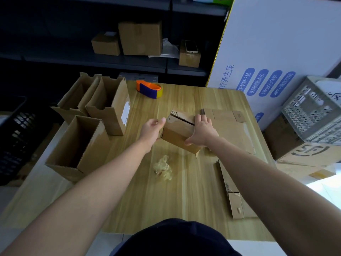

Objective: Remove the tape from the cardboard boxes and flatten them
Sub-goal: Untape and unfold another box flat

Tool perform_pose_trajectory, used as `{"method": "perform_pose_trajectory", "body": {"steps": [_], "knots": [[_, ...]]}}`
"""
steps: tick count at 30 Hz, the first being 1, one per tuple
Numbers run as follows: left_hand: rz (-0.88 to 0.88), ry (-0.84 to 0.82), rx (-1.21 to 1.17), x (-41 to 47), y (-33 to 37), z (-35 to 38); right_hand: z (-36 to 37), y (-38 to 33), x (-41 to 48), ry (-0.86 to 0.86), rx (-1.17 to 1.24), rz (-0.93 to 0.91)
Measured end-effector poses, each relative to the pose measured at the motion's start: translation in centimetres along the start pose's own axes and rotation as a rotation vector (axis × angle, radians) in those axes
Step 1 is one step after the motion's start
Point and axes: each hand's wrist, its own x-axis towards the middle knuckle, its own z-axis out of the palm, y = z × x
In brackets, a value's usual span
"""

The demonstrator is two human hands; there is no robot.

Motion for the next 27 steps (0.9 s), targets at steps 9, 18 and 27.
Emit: {"method": "perform_pose_trajectory", "body": {"steps": [9,18,27], "knots": [[-0.102,0.050,-0.149,0.6,1.0,2.1,-1.0,1.0,0.6,-0.018,0.226,-0.097],[-0.120,0.051,-0.244,1.2,2.2,3.1,-2.0,2.2,0.8,-0.023,0.243,-0.117],[-0.073,-0.009,-0.268,1.9,1.5,2.5,-2.1,2.0,0.8,0.053,0.233,-0.139]]}}
